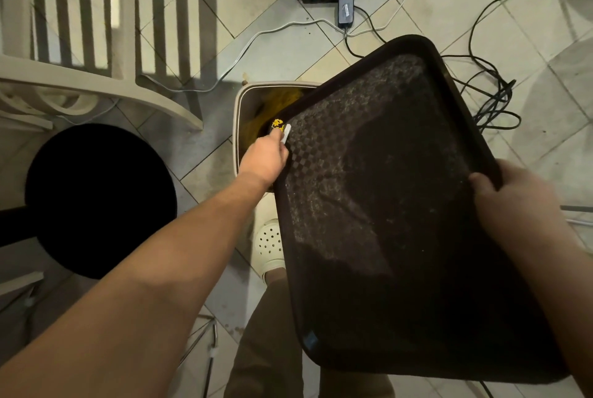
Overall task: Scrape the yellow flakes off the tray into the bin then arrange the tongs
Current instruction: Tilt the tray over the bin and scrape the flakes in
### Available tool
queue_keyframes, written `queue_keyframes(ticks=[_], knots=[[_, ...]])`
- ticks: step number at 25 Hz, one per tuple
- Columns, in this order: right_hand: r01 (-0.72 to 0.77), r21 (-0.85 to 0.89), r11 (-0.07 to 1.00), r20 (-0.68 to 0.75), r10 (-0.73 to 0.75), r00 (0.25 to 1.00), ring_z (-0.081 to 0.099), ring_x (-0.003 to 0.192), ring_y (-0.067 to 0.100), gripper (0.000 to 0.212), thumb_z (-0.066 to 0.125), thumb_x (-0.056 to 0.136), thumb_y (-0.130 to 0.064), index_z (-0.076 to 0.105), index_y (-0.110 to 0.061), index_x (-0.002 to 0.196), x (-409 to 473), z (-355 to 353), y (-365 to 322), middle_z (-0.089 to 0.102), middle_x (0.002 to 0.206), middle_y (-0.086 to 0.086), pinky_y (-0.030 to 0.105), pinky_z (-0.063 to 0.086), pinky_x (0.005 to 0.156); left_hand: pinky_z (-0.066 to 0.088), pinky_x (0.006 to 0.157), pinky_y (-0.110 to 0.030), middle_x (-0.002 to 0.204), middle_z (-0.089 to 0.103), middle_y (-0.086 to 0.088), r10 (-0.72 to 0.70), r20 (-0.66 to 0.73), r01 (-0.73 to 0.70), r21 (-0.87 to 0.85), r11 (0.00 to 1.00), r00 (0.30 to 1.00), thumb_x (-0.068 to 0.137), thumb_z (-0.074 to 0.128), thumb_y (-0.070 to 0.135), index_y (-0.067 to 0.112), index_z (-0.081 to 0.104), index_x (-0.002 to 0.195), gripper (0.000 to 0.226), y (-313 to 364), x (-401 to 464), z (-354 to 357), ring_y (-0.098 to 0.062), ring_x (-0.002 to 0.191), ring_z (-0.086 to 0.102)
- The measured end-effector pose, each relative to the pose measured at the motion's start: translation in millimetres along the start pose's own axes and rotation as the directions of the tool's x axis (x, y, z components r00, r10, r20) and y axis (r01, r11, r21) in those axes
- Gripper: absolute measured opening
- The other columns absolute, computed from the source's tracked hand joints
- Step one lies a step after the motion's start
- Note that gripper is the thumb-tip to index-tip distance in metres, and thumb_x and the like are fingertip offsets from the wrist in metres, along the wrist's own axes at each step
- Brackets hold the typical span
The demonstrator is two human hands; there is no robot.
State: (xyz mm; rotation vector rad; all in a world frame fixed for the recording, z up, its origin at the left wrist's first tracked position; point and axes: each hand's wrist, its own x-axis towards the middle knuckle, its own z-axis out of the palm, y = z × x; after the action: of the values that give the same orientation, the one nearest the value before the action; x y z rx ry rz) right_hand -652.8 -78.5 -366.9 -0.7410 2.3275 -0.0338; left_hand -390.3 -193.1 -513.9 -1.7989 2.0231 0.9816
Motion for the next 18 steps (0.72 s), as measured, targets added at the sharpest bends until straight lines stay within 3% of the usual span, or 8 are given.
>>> queue_keyframes(ticks=[3, 8, 11, 15, 18], knots=[[-0.014, 0.009, 1.0, 0.003, 0.014, 1.0, 0.045, 0.075, 0.02, 0.024, 0.049, 0.092, -0.023, 0.058, -0.013, 0.113, 0, 1, -1, 0.045, 0.067, -0.004, 0.035, 0.038, 0.071, 0.047, 0.076, -0.042, 0.101, 0.064, -0.023, -0.092, -0.013, 0.093, 0.101, 0.99, 0.996, 0.092, 0.039, 0.016, 0.005, 0.048, 0.107, 0.021, -6, 2, 0, -0.042, 0.092, 0.06], [-0.027, 0.009, 1.0, 0.02, 0.026, 0.999, 0.055, 0.092, 0.031, 0.029, 0.048, 0.093, -0.026, 0.055, -0.016, 0.118, -3, 2, -5, 0.057, 0.09, 0.009, 0.038, 0.04, 0.075, 0.047, 0.076, -0.043, 0.1, 0.063, -0.022, -0.018, -0.036, 0.019, 0.035, 0.999, 0.999, 0.095, 0.037, 0.019, 0.005, 0.047, 0.111, 0.023, -1, -4, 6, -0.041, 0.091, 0.06], [-0.013, -0.008, 1.0, 0.019, 0.013, 1.0, 0.055, 0.099, 0.035, 0.031, 0.048, 0.093, -0.026, 0.054, -0.014, 0.121, -2, 3, -4, 0.061, 0.102, 0.016, 0.041, 0.043, 0.08, 0.046, 0.077, -0.044, 0.103, 0.062, -0.023, -0.06, -0.015, 0.06, 0.001, 0.998, 0.998, 0.095, 0.035, 0.017, 0.005, 0.046, 0.112, 0.023, 0, 4, 4, -0.041, 0.094, 0.059], [0.005, 0.013, 1.0, 0.011, -0.005, 1.0, 0.054, 0.087, 0.03, 0.029, 0.048, 0.093, -0.023, 0.056, -0.013, 0.118, -4, 0, -4, 0.059, 0.091, 0.012, 0.037, 0.04, 0.075, 0.045, 0.076, -0.043, 0.101, 0.062, -0.022, -0.176, -0.083, 0.172, -0.051, 0.984, 0.981, 0.094, 0.035, 0.014, 0.004, 0.046, 0.109, 0.021, -10, 3, 0, -0.04, 0.094, 0.059], [-0.001, 0.014, 1.0, 0.008, 0.001, 1.0, 0.049, 0.081, 0.025, 0.028, 0.048, 0.093, -0.023, 0.057, -0.013, 0.117, -4, -1, -4, 0.055, 0.086, 0.009, 0.035, 0.039, 0.074, 0.044, 0.073, -0.041, 0.1, 0.062, -0.023, -0.049, -0.035, 0.047, -0.047, 0.998, 0.998, 0.095, 0.037, 0.018, 0.006, 0.046, 0.109, 0.021, -11, -4, 1, -0.041, 0.091, 0.059]])
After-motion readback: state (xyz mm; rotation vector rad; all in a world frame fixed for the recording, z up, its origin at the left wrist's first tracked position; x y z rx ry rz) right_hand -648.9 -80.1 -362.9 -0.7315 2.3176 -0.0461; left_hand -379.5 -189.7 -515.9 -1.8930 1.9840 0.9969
